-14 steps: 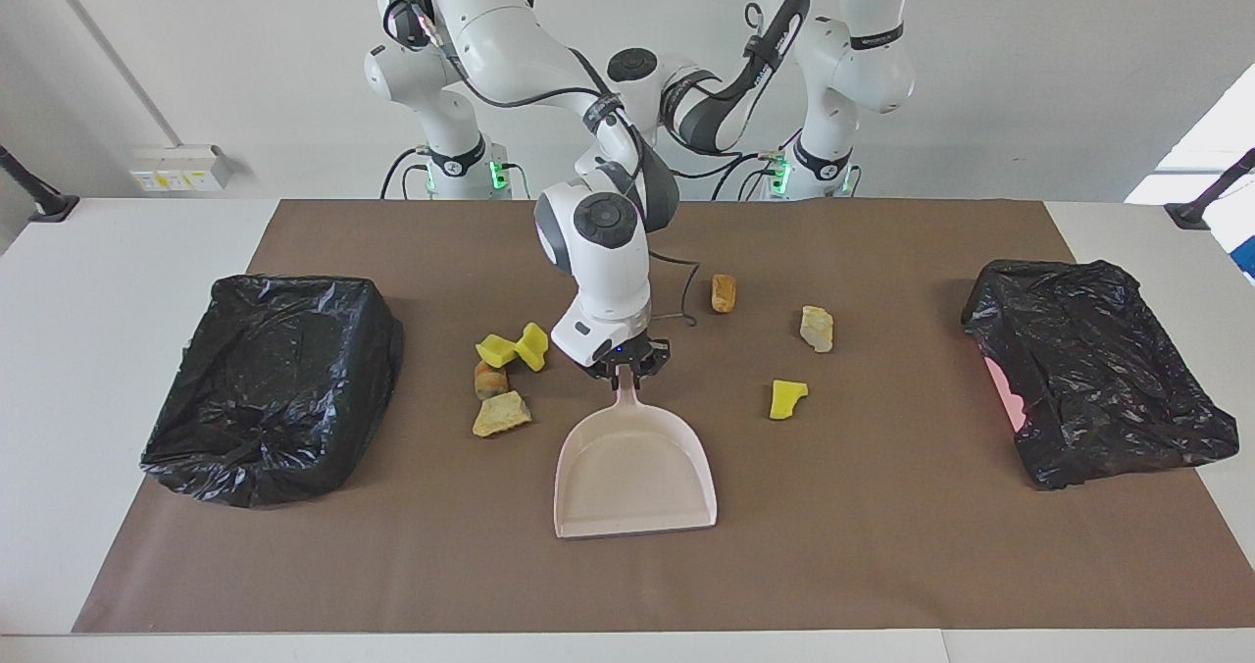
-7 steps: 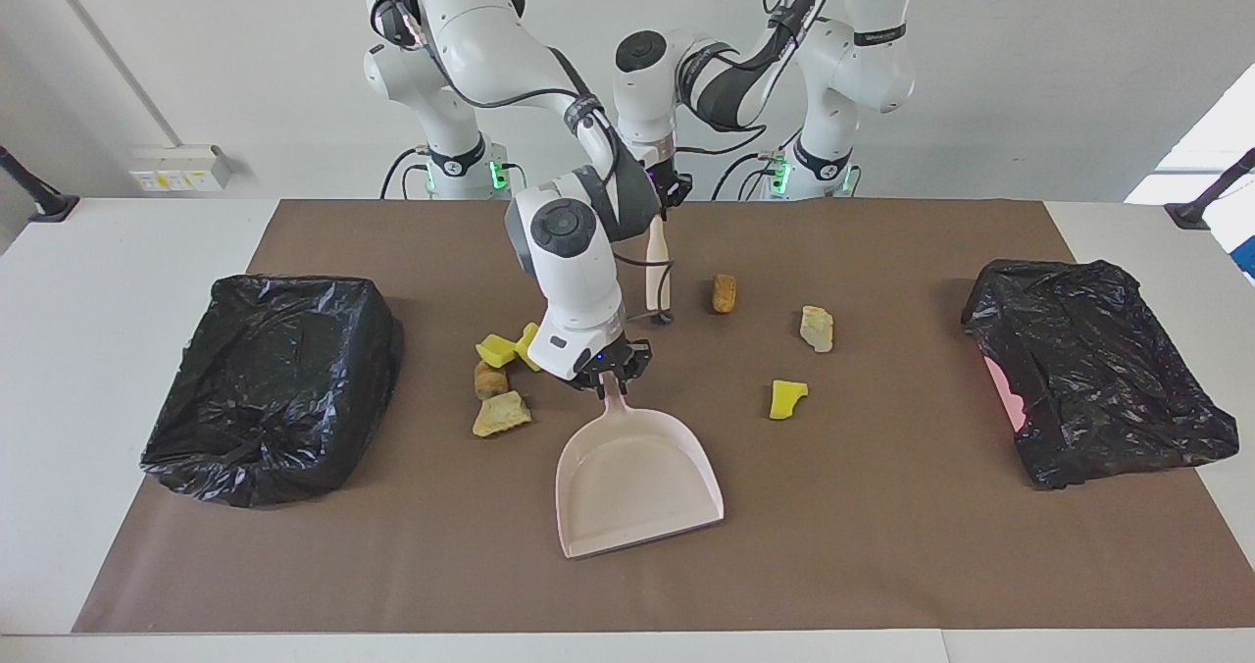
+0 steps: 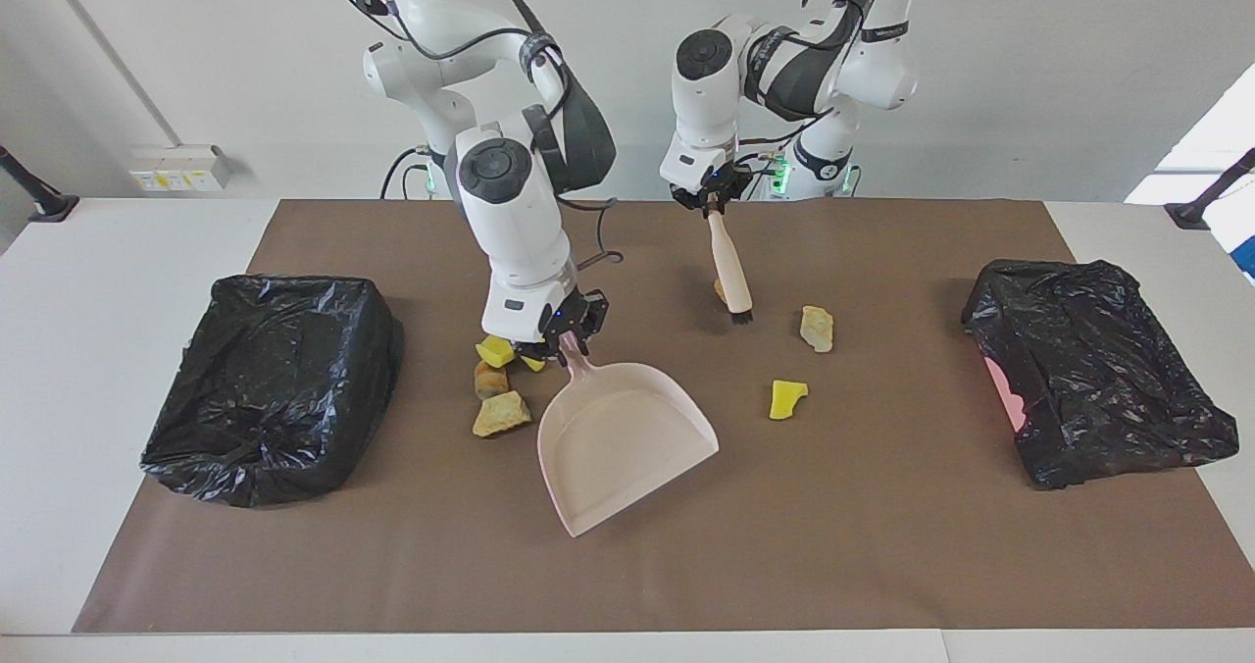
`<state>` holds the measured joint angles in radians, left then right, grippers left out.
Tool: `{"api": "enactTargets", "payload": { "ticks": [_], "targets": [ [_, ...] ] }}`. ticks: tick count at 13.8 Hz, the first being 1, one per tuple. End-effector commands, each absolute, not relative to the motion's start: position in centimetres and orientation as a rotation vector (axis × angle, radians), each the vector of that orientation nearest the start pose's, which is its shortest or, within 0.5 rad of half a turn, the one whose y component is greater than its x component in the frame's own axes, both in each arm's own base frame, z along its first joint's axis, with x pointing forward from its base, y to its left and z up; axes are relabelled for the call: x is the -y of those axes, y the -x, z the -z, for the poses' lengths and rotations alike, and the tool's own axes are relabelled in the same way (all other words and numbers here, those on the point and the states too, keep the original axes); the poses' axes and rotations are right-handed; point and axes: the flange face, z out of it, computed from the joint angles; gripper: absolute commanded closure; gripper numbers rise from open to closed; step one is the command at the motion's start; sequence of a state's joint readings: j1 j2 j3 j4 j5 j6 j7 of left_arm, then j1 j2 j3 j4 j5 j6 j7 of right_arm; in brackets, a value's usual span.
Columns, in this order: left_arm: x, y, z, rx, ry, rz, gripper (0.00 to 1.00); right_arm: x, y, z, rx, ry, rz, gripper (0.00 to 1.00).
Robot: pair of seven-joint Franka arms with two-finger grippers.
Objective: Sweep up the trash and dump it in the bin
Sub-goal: 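Lift the dustpan with the right gripper while the left gripper grasps the brush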
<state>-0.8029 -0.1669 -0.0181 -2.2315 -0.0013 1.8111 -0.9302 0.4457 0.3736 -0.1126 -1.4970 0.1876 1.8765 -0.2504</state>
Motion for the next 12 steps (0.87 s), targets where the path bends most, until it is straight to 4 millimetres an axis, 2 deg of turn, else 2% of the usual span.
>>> {"api": "enactTargets", "payload": {
  "ticks": [1, 2, 4, 6, 8, 10, 12],
  "targets": [
    [33.1, -30.3, -42.4, 0.317, 2.870, -0.248, 1.00, -21.6, -60.8, -47.1, 1.037, 2.795, -0.048, 1.00],
    [32.9, -30.4, -42.2, 0.394, 2.860, -0.239, 1.00, -21.4, -60.3, -46.8, 1.146, 2.758, -0.075, 1.00],
    [31.3, -31.9, -41.9, 0.582, 2.818, -0.239, 1.00, -21.7, -58.6, -46.5, 1.355, 2.706, -0.110, 1.00],
    [28.6, -33.7, -41.0, 0.681, 2.786, -0.265, 1.00, -24.1, -55.8, -45.8, 1.469, 2.665, -0.139, 1.00],
    [26.5, -34.6, -40.4, 0.737, 2.750, -0.298, 1.00, -25.2, -53.6, -45.4, 1.600, 2.639, -0.178, 1.00],
    [24.0, -35.7, -39.6, 0.818, 2.733, -0.308, 1.00, -24.3, -52.1, -44.3, 1.749, 2.547, -0.209, 1.00],
    [21.3, -35.7, -38.7, 0.836, 2.725, -0.334, 1.00, -23.9, -51.1, -43.5, 1.823, 2.530, -0.212, 1.00]
  ]
}}
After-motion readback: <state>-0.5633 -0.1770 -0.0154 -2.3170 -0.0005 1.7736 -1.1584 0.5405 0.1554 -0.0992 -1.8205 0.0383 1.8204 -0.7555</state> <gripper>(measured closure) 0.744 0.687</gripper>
